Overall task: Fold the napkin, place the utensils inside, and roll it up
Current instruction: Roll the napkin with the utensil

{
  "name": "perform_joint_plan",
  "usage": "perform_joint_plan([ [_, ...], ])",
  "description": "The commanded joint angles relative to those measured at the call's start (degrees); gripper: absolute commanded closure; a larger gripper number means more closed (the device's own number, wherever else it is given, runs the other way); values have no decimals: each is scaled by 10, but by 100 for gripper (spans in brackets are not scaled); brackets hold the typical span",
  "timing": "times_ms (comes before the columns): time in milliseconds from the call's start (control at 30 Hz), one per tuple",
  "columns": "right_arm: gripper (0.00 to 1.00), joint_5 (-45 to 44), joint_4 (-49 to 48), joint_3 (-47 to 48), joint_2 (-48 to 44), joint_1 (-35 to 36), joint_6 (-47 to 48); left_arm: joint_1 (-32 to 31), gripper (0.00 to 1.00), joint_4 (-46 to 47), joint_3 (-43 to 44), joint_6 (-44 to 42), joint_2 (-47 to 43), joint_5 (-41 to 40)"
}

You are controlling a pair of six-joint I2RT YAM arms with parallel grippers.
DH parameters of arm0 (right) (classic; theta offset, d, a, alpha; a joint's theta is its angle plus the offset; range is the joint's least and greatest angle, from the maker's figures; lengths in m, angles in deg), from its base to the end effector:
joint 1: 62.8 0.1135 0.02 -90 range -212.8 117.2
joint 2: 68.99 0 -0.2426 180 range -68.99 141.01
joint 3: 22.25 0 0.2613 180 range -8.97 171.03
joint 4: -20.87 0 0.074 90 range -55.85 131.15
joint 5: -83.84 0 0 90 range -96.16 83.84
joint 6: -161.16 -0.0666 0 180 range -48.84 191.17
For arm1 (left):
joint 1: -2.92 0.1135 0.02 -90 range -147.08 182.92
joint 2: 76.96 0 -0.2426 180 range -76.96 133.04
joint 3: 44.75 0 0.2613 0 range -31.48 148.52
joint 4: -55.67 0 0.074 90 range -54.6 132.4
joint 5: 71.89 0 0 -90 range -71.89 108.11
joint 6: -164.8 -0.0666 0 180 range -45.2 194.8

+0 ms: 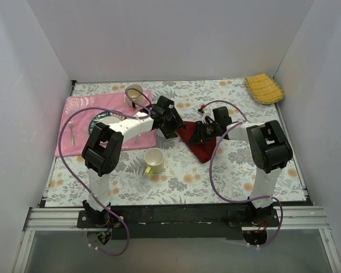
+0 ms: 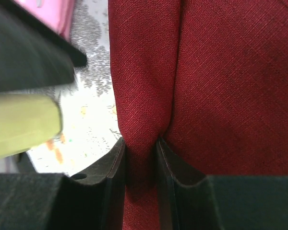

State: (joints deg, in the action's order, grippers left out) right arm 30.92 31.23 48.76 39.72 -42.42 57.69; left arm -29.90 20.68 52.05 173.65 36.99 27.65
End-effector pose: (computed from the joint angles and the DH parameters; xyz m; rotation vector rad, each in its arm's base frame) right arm 0.3512 0.1733 0.0889 -0.4573 2.4021 1.0487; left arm 0.3755 -0.2553 0.1479 -1.4857 2.4363 -0.9900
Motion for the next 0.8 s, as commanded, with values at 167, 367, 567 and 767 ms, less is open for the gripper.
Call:
perform_joint_plan([
  [167,94,52,13,-22,52,-1,-2,-51,43,-140,98,63,70,-127],
  [367,94,50,21,-17,53,-1,7,-57,49,-190,129,95,117,-145],
  [567,92,58,28,-7,64,-3,31,-59,60,-203,151,90,136,-186],
  [767,85,35,91,18,62,0,67,-60,72,-218,157,83,143,-196],
])
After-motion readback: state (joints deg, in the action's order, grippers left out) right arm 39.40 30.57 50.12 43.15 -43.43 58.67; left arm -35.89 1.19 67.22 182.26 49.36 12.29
